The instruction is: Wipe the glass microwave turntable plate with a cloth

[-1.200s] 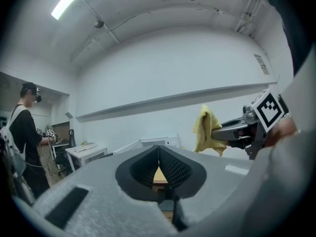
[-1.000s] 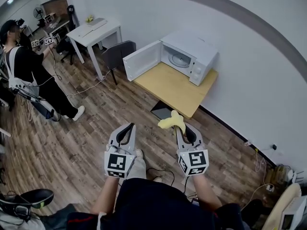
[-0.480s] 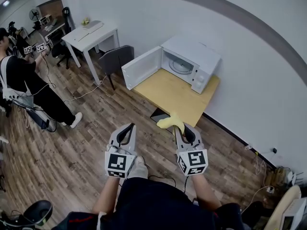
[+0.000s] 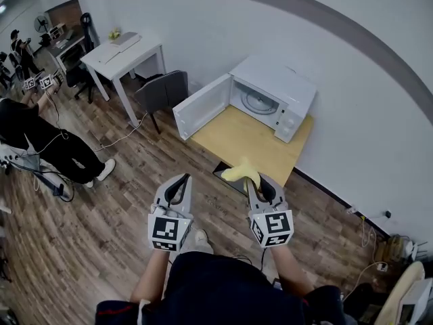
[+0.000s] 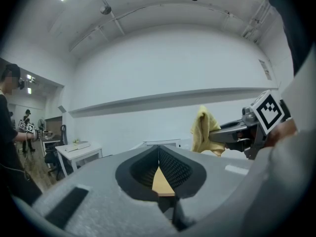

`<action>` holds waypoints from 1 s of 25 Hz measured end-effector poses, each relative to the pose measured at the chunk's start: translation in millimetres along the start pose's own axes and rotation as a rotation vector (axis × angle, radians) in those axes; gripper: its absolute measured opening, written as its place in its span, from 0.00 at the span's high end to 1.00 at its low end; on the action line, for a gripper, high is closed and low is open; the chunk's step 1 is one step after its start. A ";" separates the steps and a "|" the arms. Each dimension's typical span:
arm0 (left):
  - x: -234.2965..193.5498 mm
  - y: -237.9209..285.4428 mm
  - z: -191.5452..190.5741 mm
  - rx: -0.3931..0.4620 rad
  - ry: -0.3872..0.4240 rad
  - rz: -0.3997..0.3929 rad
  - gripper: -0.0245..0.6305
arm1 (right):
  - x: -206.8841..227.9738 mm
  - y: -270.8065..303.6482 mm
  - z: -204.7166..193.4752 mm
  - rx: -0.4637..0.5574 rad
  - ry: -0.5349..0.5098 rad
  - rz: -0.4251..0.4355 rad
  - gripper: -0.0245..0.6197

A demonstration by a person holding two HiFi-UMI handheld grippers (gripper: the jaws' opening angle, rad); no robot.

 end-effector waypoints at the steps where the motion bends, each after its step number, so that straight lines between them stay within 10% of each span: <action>1: -5.2 4.3 0.7 0.001 -0.003 -0.004 0.93 | 0.1 5.7 1.0 -0.003 -0.001 -0.003 0.87; 25: -118.8 93.1 -14.5 -0.020 -0.002 -0.064 0.93 | -15.9 141.5 -7.4 -0.095 -0.018 -0.015 0.86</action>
Point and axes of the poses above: the fingertips, and each gripper's own axes: y forward along the fingers, x to its right, z out of its top, the point moved 10 cm from there along -y, backward along the fingers, and after that the axes turned 4 degrees about -y, right-handed, at the moved point
